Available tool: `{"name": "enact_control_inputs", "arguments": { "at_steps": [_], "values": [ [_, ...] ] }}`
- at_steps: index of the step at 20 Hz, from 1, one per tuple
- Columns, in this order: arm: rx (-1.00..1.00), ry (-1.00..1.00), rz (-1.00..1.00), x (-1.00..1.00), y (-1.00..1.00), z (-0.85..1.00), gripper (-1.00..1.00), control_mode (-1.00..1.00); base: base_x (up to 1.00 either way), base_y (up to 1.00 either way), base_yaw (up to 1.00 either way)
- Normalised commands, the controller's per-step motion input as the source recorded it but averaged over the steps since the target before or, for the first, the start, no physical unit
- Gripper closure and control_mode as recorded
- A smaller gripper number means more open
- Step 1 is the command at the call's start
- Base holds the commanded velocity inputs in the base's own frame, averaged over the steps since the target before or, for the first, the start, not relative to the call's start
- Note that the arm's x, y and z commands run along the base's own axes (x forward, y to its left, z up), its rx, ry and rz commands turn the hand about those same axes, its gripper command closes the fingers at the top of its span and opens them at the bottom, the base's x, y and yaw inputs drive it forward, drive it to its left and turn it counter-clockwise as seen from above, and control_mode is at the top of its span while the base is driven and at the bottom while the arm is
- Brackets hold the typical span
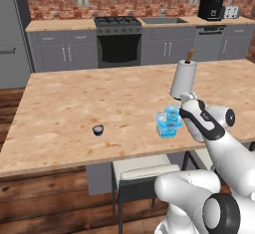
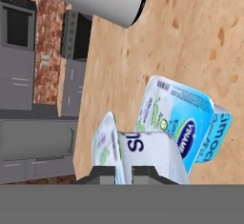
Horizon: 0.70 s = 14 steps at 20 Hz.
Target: Stack the yogurt containers by placing the smaller containers on top of the larger containers.
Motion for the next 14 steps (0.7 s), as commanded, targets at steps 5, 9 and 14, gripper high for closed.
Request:
{"name": "enact_control_inputs", "arguments": {
  "at_steps": [5, 9, 14],
  "values": [
    [0.00, 0.00, 0.00, 0.00, 0.00, -0.16, 1.00, -1.00, 0.00, 0.00, 0.00],
    [0.00, 0.00, 0.00, 0.00, 0.00, -0.14, 1.00, -1.00, 0.00, 0.00, 0.00],
    [0.00, 0.00, 0.00, 0.05, 0.00, -0.09, 1.00, -1.00, 0.00, 0.00, 0.00]
  ]
}}
